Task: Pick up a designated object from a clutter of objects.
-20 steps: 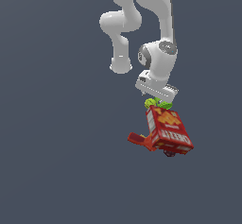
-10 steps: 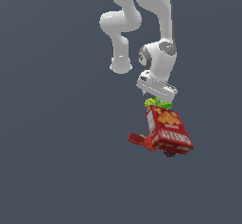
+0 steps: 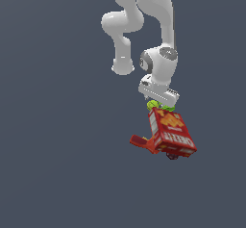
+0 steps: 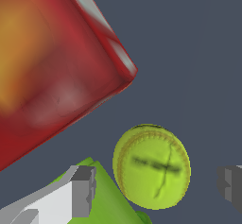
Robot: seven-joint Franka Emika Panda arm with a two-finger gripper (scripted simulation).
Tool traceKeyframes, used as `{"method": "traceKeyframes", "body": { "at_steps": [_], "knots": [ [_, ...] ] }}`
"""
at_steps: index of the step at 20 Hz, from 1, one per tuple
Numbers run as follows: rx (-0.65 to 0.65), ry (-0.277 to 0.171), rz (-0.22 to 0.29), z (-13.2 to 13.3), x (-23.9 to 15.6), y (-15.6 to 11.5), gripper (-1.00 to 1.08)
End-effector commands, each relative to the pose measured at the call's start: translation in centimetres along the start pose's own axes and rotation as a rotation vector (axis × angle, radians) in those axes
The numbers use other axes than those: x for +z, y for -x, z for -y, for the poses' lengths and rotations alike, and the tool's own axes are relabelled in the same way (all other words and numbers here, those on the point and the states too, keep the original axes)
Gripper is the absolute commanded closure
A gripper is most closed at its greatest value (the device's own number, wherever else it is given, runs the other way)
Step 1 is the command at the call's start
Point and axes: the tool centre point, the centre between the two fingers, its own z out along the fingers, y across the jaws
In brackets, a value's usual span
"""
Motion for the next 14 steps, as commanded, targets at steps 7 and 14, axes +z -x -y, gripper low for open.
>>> {"method": "traceKeyframes", "body": {
  "at_steps": [7,14],
  "knots": [
    [-0.010,0.018,0.013,-0.5,3.4,0.9,-0.92],
    [-0.010,0.018,0.013,-0.5,3.6,0.9,1.08]
  ]
}}
